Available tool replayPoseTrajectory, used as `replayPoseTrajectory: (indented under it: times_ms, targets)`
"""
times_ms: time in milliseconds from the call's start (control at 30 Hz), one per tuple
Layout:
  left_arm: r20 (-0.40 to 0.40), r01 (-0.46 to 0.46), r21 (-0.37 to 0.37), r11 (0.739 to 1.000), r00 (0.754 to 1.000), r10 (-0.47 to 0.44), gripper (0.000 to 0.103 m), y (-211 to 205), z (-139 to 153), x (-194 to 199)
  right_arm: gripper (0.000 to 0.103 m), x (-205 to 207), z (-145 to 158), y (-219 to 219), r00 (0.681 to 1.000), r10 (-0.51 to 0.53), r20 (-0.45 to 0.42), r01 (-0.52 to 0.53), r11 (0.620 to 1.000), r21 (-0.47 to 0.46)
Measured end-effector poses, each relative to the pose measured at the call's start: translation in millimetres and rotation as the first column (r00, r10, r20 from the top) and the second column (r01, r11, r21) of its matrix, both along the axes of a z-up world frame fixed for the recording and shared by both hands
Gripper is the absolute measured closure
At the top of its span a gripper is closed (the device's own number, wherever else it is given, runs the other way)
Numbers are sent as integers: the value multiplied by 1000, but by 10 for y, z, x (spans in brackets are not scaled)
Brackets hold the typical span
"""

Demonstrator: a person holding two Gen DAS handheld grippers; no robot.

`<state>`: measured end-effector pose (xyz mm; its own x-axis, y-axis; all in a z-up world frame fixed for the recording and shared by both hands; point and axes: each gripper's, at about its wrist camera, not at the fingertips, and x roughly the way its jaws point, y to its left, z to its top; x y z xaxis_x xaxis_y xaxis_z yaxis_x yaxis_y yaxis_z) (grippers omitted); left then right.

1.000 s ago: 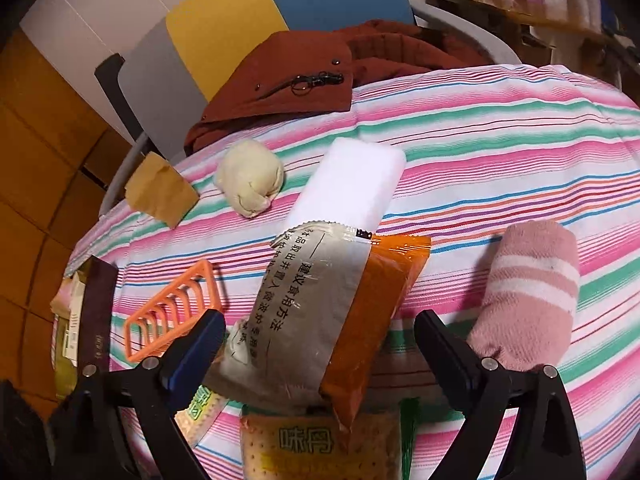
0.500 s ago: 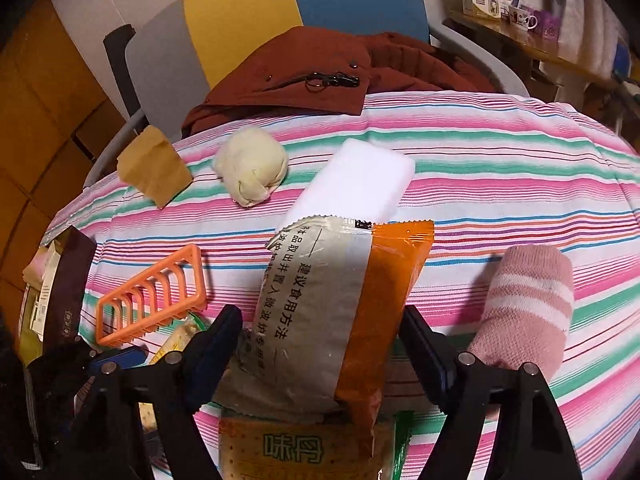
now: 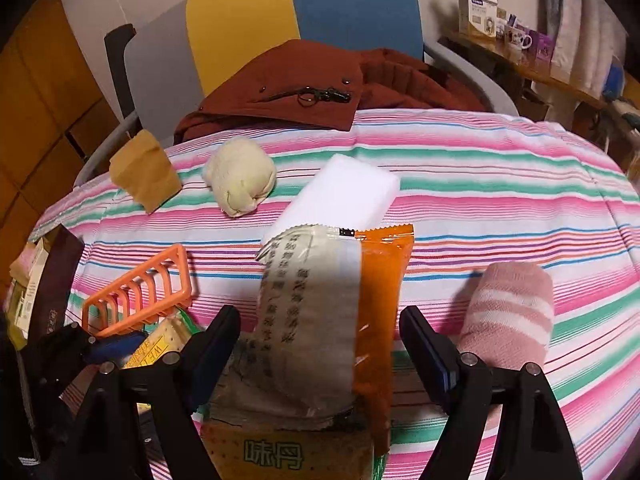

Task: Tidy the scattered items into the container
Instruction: 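Grasp the WEIDAN cracker pack with the left gripper while the right grasps the white-orange snack bag, then carry the cracker pack and snack bag over the gold tray with both grippers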

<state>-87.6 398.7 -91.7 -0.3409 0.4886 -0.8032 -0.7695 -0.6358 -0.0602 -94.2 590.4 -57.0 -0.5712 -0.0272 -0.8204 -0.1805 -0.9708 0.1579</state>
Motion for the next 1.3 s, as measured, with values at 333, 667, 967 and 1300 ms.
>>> replayPoseTrajectory:
  times_ms: [333, 667, 967, 1300]
  targets:
    - [25, 22, 24, 999, 999, -23, 22, -4, -10, -11, 33, 6, 2, -118, 999, 36, 4, -36, 993, 113]
    - [40, -9, 55, 998, 999, 7, 30, -46, 1, -39, 31, -2, -11, -102, 999, 35, 16, -36, 996, 81]
    - [-1, -73, 32, 997, 997, 73, 53, -84, 7, -63, 33, -18, -123, -140, 997, 44, 64, -49, 996, 74]
    - [-45, -87, 7, 996, 995, 88, 55, -100, 22, 27, 36, 0, -127, -197, 995, 77, 63, -85, 988, 131]
